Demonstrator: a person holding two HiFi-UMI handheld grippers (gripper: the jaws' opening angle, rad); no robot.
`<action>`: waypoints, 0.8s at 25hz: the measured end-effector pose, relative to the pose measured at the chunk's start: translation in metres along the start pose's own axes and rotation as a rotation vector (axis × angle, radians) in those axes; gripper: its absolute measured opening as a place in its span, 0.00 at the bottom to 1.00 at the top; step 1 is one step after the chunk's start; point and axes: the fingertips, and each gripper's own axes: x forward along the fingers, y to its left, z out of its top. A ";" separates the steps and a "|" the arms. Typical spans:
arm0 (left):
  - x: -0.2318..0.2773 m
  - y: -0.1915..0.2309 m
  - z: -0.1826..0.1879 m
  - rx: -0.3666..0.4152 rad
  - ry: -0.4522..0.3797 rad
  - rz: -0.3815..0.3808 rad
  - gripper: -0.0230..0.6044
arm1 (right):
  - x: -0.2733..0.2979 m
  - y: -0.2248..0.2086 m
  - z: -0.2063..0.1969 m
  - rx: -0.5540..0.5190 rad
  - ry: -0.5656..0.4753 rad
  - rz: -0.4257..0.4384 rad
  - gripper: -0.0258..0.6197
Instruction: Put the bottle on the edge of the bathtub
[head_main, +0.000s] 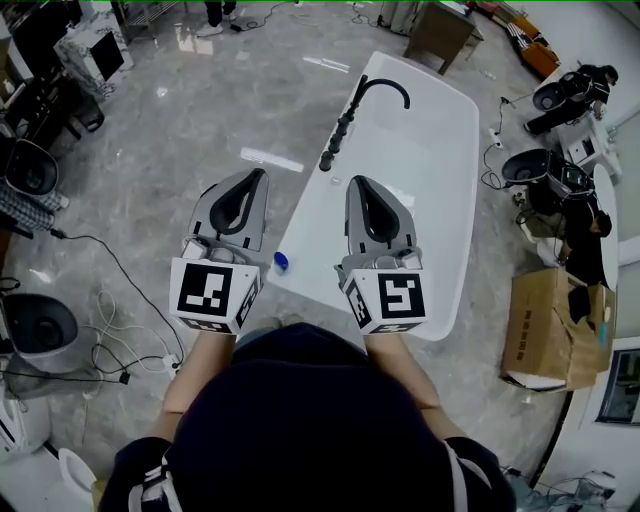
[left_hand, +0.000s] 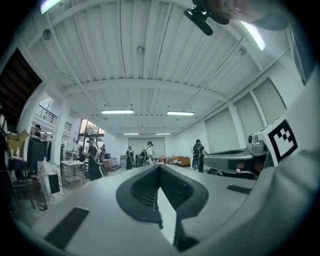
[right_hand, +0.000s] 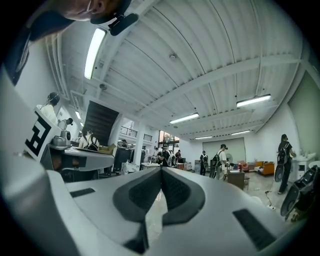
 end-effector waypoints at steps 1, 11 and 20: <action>0.002 -0.002 0.001 0.002 0.000 0.001 0.07 | 0.000 -0.003 0.002 0.000 -0.008 0.003 0.08; 0.004 -0.008 0.003 0.001 -0.026 -0.008 0.07 | -0.005 -0.011 0.001 0.000 -0.012 0.009 0.08; -0.003 -0.004 -0.001 0.005 -0.039 -0.014 0.07 | -0.008 -0.004 -0.001 0.003 -0.018 0.007 0.08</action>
